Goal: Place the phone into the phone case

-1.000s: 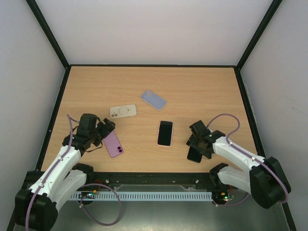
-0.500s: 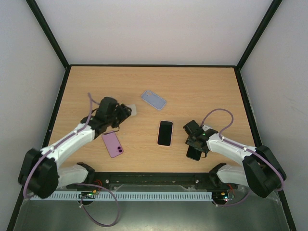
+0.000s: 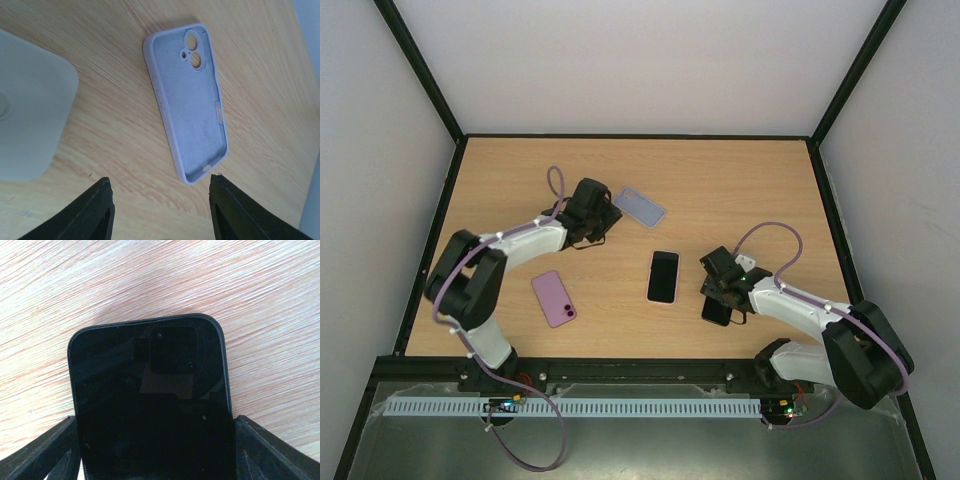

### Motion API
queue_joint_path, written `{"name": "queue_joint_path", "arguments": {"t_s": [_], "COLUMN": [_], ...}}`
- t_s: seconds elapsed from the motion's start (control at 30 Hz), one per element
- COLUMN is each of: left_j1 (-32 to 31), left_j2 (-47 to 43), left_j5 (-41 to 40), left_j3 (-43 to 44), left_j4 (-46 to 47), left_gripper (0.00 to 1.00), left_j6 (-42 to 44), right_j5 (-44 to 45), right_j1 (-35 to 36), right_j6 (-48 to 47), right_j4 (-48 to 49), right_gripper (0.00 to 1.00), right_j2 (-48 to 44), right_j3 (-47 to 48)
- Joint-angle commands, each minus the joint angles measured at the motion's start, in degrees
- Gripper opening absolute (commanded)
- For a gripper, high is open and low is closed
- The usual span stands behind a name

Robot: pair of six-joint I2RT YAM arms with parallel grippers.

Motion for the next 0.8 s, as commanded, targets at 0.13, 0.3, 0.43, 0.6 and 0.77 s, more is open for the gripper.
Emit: {"name": "queue_joint_path", "arguments": {"t_s": [0.13,0.3,0.43,0.6,0.77], "left_j1": [-0.6,-0.1,0.1,0.0,-0.5], "left_j2": [12.2,16.4,19.4,21.0,21.4], "left_j5": [-0.5,-0.6,0.2,1.9,4.3], "left_j3": [9.8,12.4,14.6,15.9,16.3], "left_j4": [-1.1,-2.0,-2.9,-3.6,-4.5], "left_gripper": [0.49,0.45,0.42,0.38,0.37], "left_j6": [-3.5,-4.3,-4.6,-5.3,-6.6], "right_j5": [-2.6,-3.0,-3.3,-3.3,-3.7], "right_j1": [0.2,0.2,0.2,0.2,0.2], "right_j6": [-0.6,-0.3,-0.2,0.0,0.3], "right_j4": [2.1,3.2,3.4,3.5,3.9], "right_gripper": [0.68,0.68,0.68,0.68,0.67], "right_j2": [-1.3,-2.8,-2.6,-2.7,-2.5], "right_j3": [-1.4,-2.6,-2.6,-2.7,-2.8]}}
